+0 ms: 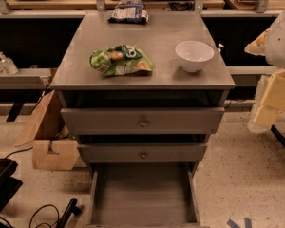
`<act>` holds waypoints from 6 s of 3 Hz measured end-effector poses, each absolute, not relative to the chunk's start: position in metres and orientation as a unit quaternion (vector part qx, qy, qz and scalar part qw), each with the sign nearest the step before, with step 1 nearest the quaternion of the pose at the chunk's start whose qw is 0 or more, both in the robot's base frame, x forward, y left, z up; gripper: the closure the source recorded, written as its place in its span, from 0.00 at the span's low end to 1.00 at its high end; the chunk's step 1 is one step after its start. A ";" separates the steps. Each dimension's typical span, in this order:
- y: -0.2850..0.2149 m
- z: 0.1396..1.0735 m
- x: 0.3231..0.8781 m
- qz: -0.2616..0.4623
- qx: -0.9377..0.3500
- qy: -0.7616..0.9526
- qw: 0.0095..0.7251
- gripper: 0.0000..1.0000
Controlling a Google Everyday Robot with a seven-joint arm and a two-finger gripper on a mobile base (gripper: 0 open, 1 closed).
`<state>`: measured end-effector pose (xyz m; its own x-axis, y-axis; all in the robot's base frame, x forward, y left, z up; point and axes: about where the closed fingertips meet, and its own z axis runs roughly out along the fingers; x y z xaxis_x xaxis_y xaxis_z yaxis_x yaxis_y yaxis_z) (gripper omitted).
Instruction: Close bottom drawer
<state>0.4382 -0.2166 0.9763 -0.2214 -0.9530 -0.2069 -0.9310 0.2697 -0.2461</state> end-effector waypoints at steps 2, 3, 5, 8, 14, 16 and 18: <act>-0.211 0.945 0.431 -0.013 -0.607 0.774 0.177 0.00; -0.233 0.867 0.411 0.027 -0.589 0.784 0.194 0.00; -0.262 0.704 0.403 0.059 -0.580 0.779 0.230 0.00; -0.273 0.651 0.429 0.042 -0.573 0.782 0.243 0.65; -0.196 0.267 0.387 0.167 -0.536 0.785 0.263 1.00; -0.173 0.225 0.290 0.194 -0.551 0.779 0.229 1.00; -0.142 0.219 0.271 0.206 -0.574 0.762 0.216 1.00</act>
Offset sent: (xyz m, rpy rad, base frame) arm -0.0022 -0.0262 -0.1608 0.2103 -0.0786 -0.0728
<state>0.2711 -0.1424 0.2187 -0.2476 -0.7867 -0.5655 -0.9644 0.2559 0.0664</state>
